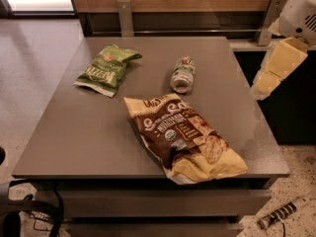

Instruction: Place 7up can upright

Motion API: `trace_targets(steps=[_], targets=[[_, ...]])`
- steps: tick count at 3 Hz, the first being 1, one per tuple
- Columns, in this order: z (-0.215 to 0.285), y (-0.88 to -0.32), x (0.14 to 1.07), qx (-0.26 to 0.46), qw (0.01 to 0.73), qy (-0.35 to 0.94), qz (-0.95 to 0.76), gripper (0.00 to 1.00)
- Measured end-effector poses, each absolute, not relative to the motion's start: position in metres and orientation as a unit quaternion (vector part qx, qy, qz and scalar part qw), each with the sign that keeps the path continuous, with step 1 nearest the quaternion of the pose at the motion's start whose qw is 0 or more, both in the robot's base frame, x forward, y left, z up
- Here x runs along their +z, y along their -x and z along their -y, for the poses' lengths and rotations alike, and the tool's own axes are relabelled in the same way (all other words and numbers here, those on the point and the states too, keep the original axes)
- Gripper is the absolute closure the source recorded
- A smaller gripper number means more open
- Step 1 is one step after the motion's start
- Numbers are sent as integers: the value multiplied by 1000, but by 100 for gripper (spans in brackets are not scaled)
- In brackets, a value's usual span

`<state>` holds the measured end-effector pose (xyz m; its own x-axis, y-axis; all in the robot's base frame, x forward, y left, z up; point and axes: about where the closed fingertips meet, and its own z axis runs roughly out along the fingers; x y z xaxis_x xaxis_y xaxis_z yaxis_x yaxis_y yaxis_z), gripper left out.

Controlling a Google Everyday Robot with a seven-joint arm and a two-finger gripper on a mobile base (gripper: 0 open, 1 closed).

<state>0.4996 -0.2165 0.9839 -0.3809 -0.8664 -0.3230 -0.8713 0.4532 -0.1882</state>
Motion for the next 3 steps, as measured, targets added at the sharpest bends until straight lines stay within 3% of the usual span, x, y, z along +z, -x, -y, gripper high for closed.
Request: trace_targets(steps=[1, 3], targets=[[209, -551, 970, 52, 179, 435, -881, 0], [168, -623, 968, 53, 160, 275, -947, 0]])
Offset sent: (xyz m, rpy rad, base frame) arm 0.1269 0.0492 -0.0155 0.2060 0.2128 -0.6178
